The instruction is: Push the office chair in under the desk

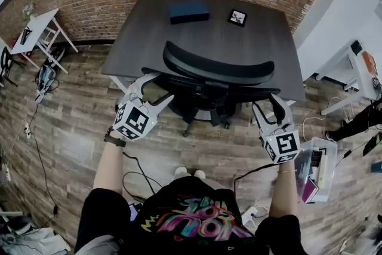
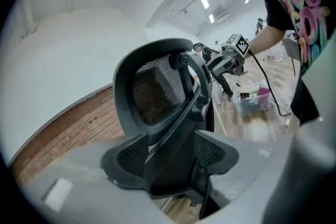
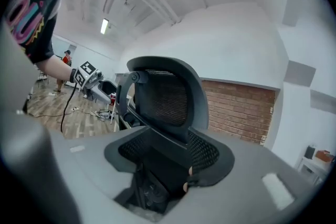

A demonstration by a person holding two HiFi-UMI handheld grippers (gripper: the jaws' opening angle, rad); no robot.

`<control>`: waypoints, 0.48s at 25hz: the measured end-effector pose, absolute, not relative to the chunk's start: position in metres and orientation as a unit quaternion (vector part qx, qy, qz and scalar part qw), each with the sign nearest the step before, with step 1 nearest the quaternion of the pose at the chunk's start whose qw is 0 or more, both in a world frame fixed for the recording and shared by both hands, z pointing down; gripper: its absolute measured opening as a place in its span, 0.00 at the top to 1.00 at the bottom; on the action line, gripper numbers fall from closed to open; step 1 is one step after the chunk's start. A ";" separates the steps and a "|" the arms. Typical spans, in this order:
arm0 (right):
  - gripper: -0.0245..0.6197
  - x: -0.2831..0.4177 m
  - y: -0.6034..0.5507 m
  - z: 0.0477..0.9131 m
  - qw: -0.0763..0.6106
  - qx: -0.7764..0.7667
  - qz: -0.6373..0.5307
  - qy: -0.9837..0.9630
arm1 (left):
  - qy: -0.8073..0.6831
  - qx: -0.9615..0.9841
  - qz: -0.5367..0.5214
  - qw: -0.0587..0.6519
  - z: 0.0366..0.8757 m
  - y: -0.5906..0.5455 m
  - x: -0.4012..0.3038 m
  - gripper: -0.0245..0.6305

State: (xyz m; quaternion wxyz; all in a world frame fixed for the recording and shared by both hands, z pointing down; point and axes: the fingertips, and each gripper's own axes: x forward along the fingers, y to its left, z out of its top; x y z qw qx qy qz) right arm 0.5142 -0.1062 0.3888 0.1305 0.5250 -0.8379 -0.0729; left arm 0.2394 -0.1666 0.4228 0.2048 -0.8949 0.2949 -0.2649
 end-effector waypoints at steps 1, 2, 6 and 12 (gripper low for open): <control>0.62 0.511 -0.103 0.385 0.125 0.526 -0.075 -0.838 | 0.298 -0.899 -0.250 0.198 0.418 -0.162 0.242 0.55; 0.62 0.508 -0.101 0.382 0.119 0.528 -0.078 -0.837 | 0.301 -0.904 -0.235 0.192 0.412 -0.157 0.244 0.55; 0.65 0.498 -0.087 0.369 0.091 0.539 -0.081 -0.834 | 0.304 -0.917 -0.179 0.184 0.387 -0.133 0.259 0.55; 0.72 0.486 -0.064 0.343 -0.031 0.556 -0.034 -0.830 | 0.327 -0.933 -0.082 0.123 0.366 -0.104 0.273 0.56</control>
